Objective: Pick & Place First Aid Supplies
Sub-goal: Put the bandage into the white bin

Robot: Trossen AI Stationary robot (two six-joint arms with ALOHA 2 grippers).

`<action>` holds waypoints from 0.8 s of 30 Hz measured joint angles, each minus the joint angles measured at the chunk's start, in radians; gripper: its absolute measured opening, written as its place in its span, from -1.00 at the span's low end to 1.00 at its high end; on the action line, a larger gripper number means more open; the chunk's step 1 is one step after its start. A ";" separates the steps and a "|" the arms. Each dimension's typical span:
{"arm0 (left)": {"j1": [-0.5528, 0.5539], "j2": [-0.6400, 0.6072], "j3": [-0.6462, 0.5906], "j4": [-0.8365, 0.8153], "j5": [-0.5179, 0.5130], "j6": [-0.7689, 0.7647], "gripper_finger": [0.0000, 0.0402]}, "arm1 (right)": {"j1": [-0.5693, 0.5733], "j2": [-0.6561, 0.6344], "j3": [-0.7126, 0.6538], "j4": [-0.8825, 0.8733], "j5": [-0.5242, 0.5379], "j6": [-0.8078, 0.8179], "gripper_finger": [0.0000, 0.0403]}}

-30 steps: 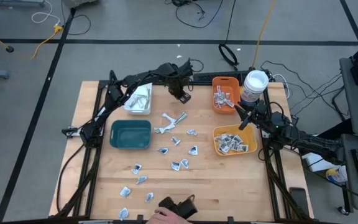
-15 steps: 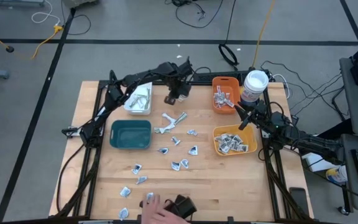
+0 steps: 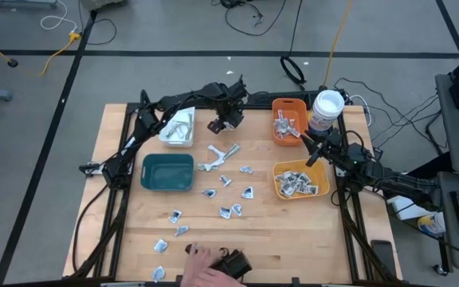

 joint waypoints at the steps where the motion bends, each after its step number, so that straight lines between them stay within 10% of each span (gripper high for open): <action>1: 0.000 0.004 -0.003 0.011 -0.003 0.007 0.33 | 0.000 0.000 0.000 0.000 0.000 0.000 -0.42; 13: 0.016 0.023 -0.004 -0.022 0.061 0.010 0.05 | 0.000 0.000 0.000 0.000 0.000 0.000 -0.43; 24: 0.029 0.031 -0.004 -0.096 0.131 0.007 -0.74 | 0.000 0.000 0.000 0.000 0.000 0.000 -0.42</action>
